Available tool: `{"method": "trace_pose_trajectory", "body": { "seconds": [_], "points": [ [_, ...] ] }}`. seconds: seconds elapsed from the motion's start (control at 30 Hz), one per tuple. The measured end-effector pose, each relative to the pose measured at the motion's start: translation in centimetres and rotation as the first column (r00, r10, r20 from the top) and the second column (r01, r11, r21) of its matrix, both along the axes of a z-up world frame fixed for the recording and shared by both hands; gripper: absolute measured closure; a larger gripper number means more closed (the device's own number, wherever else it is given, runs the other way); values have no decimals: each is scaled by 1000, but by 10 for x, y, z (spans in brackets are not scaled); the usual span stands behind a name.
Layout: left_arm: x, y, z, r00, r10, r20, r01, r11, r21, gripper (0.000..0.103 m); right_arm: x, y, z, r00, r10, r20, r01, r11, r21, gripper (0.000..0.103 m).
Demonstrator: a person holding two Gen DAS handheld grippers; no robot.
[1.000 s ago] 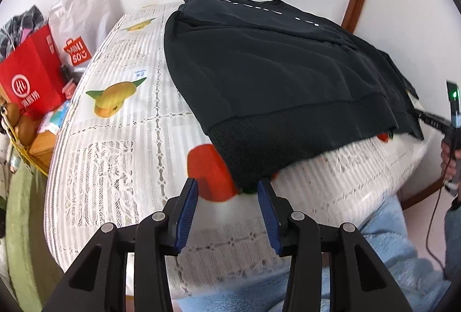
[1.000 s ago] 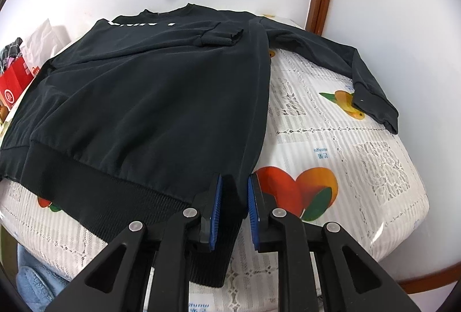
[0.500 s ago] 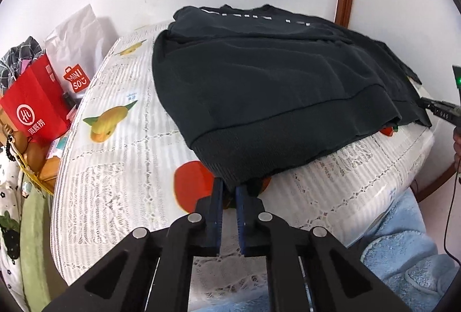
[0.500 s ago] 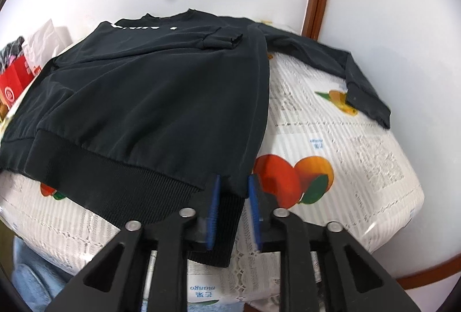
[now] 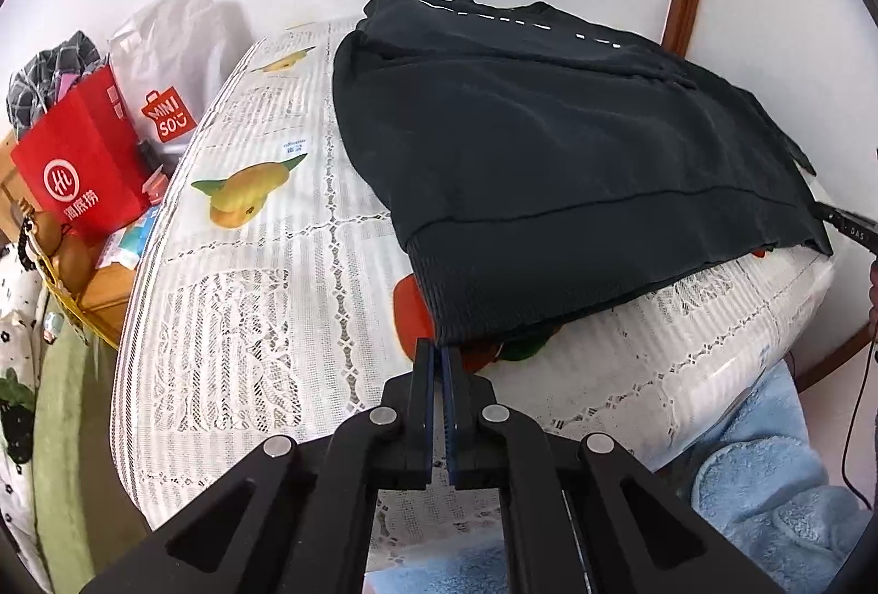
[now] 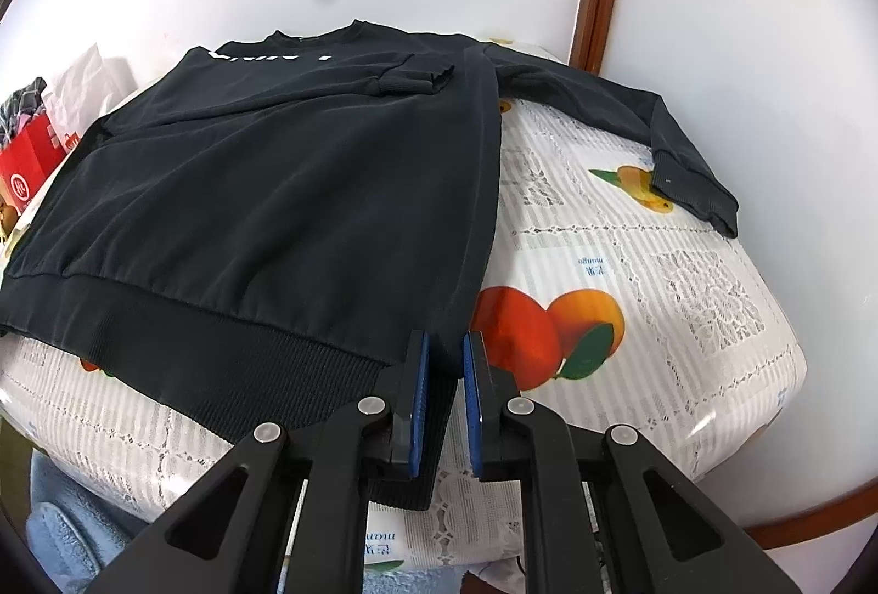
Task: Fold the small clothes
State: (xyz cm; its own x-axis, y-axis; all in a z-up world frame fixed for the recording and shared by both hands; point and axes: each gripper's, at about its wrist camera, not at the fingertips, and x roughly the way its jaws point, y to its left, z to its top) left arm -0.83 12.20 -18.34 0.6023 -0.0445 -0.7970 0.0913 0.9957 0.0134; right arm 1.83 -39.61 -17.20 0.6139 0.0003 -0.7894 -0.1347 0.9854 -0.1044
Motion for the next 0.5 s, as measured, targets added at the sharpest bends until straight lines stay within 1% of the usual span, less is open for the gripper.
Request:
{"method": "trace_pose_trajectory", "body": {
  "seconds": [0.1, 0.13, 0.2, 0.23, 0.27, 0.3, 0.33, 0.37, 0.5],
  "points": [
    [1, 1, 0, 1000, 9, -8, -9, 1000, -15, 96, -1, 6, -1, 1000, 11, 3, -11, 999, -40, 89],
    [0, 2, 0, 1000, 11, -9, -11, 1000, -22, 96, -2, 7, 0, 1000, 14, 0, -14, 999, -42, 88],
    [-3, 3, 1, 1000, 8, -11, -8, 999, -32, 93, -1, 6, 2, 1000, 18, -14, -18, 999, -32, 84],
    [-4, 3, 2, 1000, 10, -12, -10, 1000, -30, 88, -2, 6, 3, 1000, 21, -17, -21, 999, -24, 83],
    [-5, 4, 3, 1000, 14, -16, -15, 999, -31, 78, -1, 5, 5, 1000, 25, -17, -25, 1000, -17, 79],
    [-6, 6, 6, 1000, 22, -20, -23, 999, -39, 73, 0, 5, 6, 999, 27, -16, -27, 1000, -14, 77],
    [-7, 8, 8, 999, 30, -21, -31, 999, -44, 63, 1, 4, 8, 1000, 28, -14, -28, 1000, -11, 72],
    [-9, 10, 11, 999, 36, -18, -37, 998, -48, 60, 2, 3, 11, 1000, 25, -8, -25, 1000, -11, 69],
    [-5, 18, 26, 998, 55, -8, -56, 996, -73, 60, 9, -8, 30, 999, 3, 44, -3, 1000, 13, 64]
  ]
}}
